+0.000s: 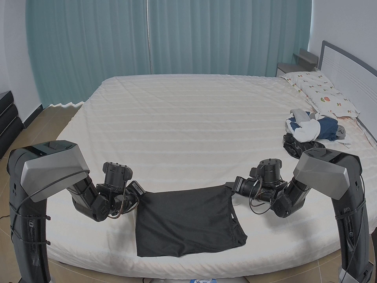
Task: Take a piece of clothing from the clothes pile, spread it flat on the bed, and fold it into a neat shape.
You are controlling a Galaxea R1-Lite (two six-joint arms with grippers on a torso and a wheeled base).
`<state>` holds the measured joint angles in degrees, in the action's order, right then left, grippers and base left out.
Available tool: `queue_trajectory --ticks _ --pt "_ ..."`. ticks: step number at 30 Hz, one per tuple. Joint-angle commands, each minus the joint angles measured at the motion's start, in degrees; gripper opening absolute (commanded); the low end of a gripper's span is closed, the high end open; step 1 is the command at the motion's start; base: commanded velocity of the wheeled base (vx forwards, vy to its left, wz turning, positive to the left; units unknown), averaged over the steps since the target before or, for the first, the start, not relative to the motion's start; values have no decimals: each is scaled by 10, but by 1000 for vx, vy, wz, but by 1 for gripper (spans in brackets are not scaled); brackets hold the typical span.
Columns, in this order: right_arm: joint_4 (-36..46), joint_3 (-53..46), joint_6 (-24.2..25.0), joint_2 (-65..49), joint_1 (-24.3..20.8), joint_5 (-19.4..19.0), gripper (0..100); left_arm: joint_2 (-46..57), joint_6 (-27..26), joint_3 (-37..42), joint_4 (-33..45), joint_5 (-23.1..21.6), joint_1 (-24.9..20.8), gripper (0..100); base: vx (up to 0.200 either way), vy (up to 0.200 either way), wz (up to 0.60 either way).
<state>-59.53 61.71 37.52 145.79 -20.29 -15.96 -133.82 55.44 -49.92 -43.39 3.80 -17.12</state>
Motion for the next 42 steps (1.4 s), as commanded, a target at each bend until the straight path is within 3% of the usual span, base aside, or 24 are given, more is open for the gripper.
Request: queue_trajectory --ticks 1,4,12,13,16,17,21,25,28,34,42 --pt "1 27 0 10 3 22 0 -3 -2 0 0 2 -1 0 0 0 0" --pt "11 45 0 11 6 41 0 -3 -2 1 0 2 -1 0 0 0 0" --pt "20 57 -15 28 3 45 0 -3 -7 4 -1 3 -5 0 0 0 0" --pt "20 61 -16 30 3 47 100 -3 -7 5 -2 3 -5 0 0 0 0" --pt "17 61 -17 30 4 55 100 -3 -9 8 -1 2 -6 0 0 0 0" --pt "13 58 -17 27 4 56 100 -2 -9 8 -1 2 -6 100 0 0 0" --pt "1 37 -16 4 8 55 100 -2 -8 8 -2 2 -6 100 0 0 0" --pt "-31 -59 -16 -54 16 37 100 -1 -4 6 -2 2 -2 100 0 0 0" --pt "-67 -156 -22 -88 10 -11 100 1 -1 4 -2 -3 2 100 0 0 0" --pt "-132 -287 -83 -97 -3 -100 100 -2 -5 4 -3 -2 3 100 0 0 0" --pt "-138 -330 -112 -96 -28 -111 100 -3 -5 3 -2 -3 3 100 0 0 0"
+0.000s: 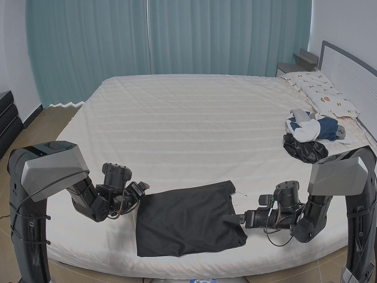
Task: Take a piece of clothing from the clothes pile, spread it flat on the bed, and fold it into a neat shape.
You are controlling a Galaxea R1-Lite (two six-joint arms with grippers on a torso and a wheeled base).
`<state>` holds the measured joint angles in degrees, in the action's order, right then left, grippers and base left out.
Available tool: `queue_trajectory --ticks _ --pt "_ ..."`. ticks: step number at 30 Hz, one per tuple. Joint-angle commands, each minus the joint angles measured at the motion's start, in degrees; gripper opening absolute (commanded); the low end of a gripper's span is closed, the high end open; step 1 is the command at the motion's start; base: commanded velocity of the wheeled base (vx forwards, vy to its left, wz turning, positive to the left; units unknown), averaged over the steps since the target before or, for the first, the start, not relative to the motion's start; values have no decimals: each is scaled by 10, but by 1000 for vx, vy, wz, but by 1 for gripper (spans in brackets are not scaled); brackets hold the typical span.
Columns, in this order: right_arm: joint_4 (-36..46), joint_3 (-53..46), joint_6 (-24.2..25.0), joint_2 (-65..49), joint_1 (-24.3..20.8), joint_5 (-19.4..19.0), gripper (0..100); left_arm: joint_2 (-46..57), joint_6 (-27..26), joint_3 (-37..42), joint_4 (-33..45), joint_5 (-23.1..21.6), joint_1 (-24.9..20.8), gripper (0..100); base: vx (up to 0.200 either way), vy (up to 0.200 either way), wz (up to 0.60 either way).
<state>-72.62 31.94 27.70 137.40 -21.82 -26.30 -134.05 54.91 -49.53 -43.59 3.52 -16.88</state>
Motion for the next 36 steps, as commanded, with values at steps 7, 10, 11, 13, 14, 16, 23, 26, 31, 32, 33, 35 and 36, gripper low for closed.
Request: queue_trajectory --ticks 7,10,11,13,14,16,23,26,31,32,33,35,36 --pt "-43 -79 -45 -9 -28 -42 100 -1 0 -2 0 0 1 100 0 0 0" --pt "-45 -81 -50 1 -33 -41 100 -1 0 -2 0 0 1 100 0 0 0" --pt "-45 -84 -54 2 -34 -41 100 -1 0 -2 0 0 1 100 0 0 0" --pt "-45 -86 -58 4 -36 -41 100 -1 -1 -1 0 0 1 100 0 0 0" --pt "-45 -88 -70 11 -37 -41 100 -1 -1 -2 0 0 1 100 0 0 0" --pt "-45 -87 -76 16 -37 -41 100 -2 -1 -2 0 0 1 100 0 0 0" --pt "-60 -82 -76 16 -36 -41 100 -2 -1 -3 0 1 1 100 0 0 0" --pt "-60 -80 -77 23 -36 -41 0 -2 -1 -3 0 0 1 100 0 0 0" --pt "-60 -80 -77 30 -34 -39 0 -2 -1 -3 0 0 1 100 0 0 0" --pt "-60 -81 -77 29 -33 -39 0 -2 -1 -3 0 0 1 100 0 0 0" --pt "-60 -82 -77 26 -31 -39 0 -2 -1 -3 0 0 1 100 0 0 0" --pt "-60 -85 -77 23 -30 -39 0 -2 -1 -3 0 0 1 100 0 0 0" --pt "-61 -91 -77 19 -26 -39 0 -2 -1 -3 0 0 1 100 0 0 0"
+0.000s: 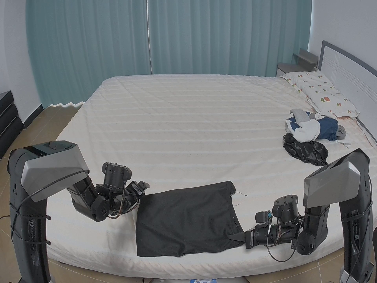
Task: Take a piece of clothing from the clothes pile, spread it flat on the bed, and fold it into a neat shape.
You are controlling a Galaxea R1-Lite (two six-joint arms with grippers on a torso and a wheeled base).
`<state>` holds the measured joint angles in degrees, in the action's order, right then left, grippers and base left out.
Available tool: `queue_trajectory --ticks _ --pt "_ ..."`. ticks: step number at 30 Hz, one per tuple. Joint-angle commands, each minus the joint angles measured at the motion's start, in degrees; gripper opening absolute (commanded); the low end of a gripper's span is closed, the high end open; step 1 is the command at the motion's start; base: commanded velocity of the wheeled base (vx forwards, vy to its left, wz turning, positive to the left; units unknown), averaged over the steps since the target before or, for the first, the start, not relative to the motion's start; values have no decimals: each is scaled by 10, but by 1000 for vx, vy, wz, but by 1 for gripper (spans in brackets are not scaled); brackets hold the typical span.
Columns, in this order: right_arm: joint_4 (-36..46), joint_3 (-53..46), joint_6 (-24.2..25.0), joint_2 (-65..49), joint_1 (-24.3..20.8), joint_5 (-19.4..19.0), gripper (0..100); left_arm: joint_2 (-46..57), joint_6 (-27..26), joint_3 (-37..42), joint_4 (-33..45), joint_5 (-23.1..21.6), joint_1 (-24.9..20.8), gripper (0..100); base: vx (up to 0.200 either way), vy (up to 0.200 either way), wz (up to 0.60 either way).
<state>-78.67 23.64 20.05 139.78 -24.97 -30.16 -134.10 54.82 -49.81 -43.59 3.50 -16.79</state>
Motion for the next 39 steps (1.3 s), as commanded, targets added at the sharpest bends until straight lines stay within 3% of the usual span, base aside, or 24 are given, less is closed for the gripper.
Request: queue_trajectory --ticks 1,11,24,25,33,39 --pt "-2 -12 0 -9 7 0 0 -1 0 0 0 0 0 100 0 0 0" --pt "-33 -60 -10 -19 28 -1 0 -1 0 0 0 0 0 100 0 0 0" --pt "-33 -52 -12 -5 38 -1 0 0 -2 -2 0 0 0 100 0 0 0" --pt "-33 -50 -12 -5 38 -1 100 1 -4 -3 0 0 -1 100 0 0 0" --pt "-73 -37 -3 6 40 1 100 6 -11 -8 1 -2 -23 100 0 0 0" --pt "-86 -20 34 12 50 3 100 16 -14 -8 -1 3 -30 100 0 0 0"
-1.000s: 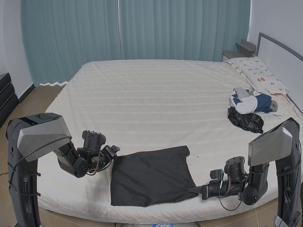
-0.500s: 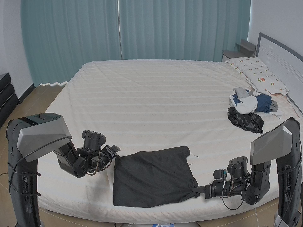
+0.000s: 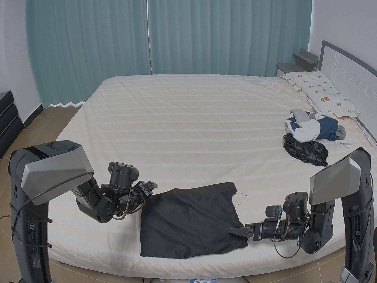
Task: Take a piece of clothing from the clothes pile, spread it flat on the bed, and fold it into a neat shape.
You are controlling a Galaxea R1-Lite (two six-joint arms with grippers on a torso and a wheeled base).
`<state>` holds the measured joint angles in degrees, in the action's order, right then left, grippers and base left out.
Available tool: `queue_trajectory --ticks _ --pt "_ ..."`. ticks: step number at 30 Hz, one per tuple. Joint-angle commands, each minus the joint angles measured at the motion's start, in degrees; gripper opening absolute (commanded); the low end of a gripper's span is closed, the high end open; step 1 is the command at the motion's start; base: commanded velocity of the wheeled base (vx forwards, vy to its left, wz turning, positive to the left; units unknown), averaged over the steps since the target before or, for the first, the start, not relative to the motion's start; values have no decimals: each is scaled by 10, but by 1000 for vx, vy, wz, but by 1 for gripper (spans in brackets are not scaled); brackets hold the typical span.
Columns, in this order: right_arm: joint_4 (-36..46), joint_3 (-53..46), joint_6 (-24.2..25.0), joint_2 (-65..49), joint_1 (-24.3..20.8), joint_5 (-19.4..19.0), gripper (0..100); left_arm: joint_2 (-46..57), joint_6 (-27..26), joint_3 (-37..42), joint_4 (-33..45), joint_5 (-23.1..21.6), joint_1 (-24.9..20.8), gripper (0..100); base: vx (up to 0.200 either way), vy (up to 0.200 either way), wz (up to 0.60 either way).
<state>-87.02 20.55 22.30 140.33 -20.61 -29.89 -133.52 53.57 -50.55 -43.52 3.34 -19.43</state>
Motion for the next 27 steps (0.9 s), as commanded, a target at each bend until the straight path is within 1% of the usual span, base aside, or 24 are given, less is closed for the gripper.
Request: queue_trajectory --ticks 1,3,6,9,12,15,18,27 --pt "-3 13 17 7 8 0 100 17 -1 -1 -2 6 -3 100 0 0 0" --pt "-3 16 21 7 9 0 100 26 -4 2 -3 10 -3 100 0 0 0" --pt "-3 18 24 7 15 0 100 51 -10 8 -29 26 4 100 0 0 0" --pt "-2 20 25 8 17 0 100 57 -10 21 -34 22 -1 100 0 0 0" --pt "-3 21 25 13 17 0 100 51 -14 27 -34 19 -8 100 0 0 0" --pt "-3 26 29 14 18 0 100 15 -42 27 -34 19 -17 100 0 0 0" --pt "-3 30 38 14 20 0 100 0 -53 27 -35 19 -17 100 0 0 0" --pt "-3 39 45 14 25 0 100 -17 -54 14 -35 7 -25 100 0 0 0"
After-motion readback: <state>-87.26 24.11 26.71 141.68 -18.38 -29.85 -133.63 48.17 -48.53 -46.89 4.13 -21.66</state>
